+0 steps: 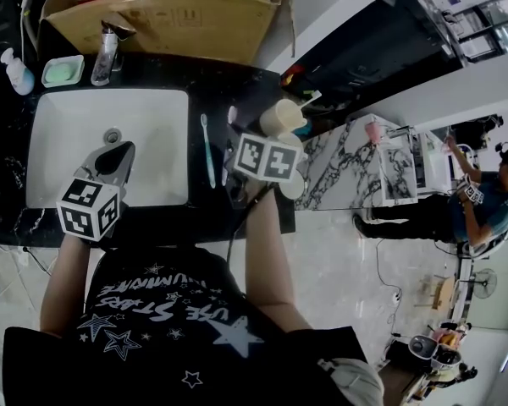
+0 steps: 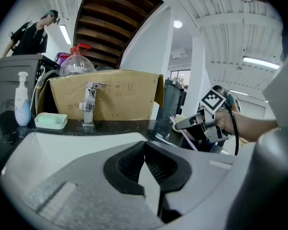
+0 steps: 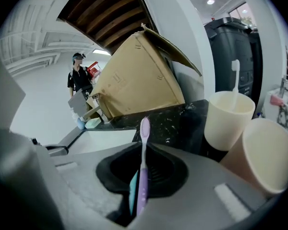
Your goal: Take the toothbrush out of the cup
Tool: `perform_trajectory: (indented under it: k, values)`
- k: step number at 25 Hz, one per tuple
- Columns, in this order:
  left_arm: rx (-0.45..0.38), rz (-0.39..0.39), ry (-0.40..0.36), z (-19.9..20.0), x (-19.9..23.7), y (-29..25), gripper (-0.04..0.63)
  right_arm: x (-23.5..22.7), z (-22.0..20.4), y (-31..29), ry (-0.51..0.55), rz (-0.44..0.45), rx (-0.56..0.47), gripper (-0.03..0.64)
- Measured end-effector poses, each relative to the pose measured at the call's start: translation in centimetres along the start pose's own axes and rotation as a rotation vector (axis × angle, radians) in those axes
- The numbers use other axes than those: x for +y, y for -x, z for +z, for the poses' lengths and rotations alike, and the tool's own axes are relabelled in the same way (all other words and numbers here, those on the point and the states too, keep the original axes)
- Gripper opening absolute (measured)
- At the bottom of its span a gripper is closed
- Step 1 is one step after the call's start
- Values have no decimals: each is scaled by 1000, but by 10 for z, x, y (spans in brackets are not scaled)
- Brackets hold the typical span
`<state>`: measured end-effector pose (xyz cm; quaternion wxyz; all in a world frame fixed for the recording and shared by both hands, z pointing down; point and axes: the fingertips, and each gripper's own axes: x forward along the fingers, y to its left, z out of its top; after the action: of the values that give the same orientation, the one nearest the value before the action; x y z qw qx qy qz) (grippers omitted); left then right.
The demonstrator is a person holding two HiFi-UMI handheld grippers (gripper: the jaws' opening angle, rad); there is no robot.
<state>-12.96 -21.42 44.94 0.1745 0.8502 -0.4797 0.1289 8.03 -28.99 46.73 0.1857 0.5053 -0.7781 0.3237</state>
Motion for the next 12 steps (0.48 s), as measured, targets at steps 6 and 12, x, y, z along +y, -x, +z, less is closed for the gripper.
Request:
perform_trajectory:
  k: [6,12]
  values:
    - [12,-9,-1,0,2,-6,9,-11,-12,-18,-84,-34,18,34]
    - [24,-27,2,-2,4,-11,9,-19,-26,-31,-108,-76,52,34]
